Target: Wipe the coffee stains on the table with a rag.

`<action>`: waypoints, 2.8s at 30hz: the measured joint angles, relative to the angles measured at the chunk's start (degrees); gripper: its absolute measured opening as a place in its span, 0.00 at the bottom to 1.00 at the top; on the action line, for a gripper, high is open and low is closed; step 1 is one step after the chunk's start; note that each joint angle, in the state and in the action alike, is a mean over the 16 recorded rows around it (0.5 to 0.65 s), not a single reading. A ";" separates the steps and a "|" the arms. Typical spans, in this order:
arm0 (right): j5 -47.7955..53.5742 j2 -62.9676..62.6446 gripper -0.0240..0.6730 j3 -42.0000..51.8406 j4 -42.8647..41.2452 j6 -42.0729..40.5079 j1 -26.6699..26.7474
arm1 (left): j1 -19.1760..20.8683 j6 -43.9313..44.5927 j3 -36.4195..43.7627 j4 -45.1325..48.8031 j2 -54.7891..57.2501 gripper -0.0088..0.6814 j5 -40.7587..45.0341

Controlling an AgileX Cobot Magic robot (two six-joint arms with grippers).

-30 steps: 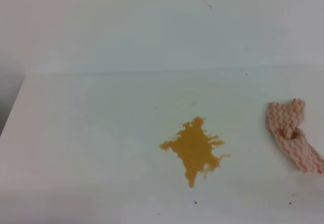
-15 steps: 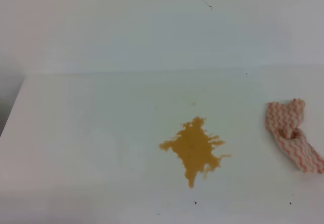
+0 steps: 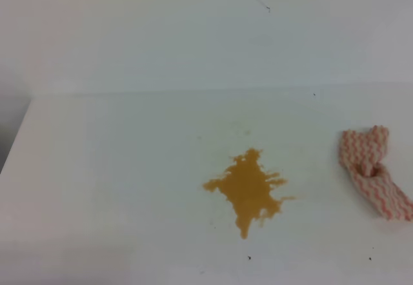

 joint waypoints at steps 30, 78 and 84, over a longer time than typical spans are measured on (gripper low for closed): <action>49.61 48.08 0.03 -33.67 -0.03 -15.53 0.00 | 0.08 0.05 -1.83 -0.01 1.03 0.01 0.71; 67.98 116.17 0.71 -76.13 -16.22 2.87 11.42 | 0.04 0.02 -0.76 0.00 0.52 0.01 0.27; 70.14 120.75 0.68 -79.28 -19.28 5.37 12.32 | 0.06 0.03 -1.07 -0.01 0.72 0.01 0.38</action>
